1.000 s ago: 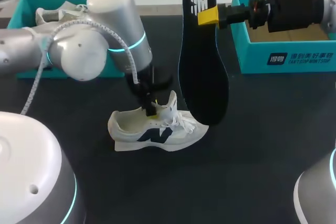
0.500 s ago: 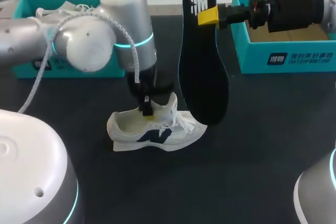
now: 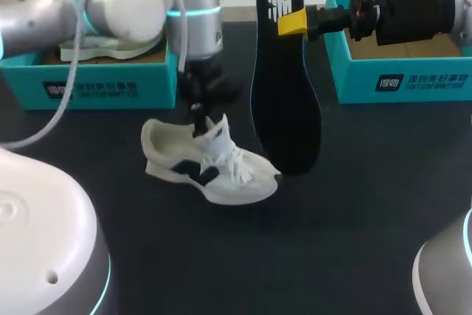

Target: Take the shoe out of the shoebox, open the shoe tongue, remove and reinsert the insole, then place the shoe into the shoebox

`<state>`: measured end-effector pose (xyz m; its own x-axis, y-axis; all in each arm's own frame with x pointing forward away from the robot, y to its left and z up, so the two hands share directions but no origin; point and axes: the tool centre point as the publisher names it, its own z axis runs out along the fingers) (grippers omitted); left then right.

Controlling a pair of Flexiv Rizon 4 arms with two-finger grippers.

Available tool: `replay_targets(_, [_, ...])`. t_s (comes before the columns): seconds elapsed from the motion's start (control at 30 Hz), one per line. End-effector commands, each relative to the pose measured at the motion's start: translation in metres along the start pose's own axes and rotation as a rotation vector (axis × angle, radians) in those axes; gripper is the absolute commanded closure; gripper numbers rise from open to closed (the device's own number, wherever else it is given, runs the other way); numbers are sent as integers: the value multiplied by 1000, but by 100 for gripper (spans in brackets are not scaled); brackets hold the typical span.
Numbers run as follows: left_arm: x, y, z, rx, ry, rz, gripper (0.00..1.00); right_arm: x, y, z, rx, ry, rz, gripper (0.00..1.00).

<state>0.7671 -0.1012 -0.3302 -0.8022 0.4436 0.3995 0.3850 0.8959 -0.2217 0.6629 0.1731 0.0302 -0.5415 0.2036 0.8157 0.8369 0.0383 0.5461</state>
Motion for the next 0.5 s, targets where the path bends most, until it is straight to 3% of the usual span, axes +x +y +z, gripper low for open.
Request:
replay_targets(0.03, [-7, -3, -11, -35, 298, 171, 100, 0, 2, 3, 1, -1, 1, 100])
replay_targets(0.47, [-7, -3, -11, -35, 298, 171, 100, 0, 2, 3, 1, -1, 1, 100])
replay_targets(0.5, [-7, -6, -13, -101, 314, 235, 100, 0, 2, 3, 1, -1, 1, 100])
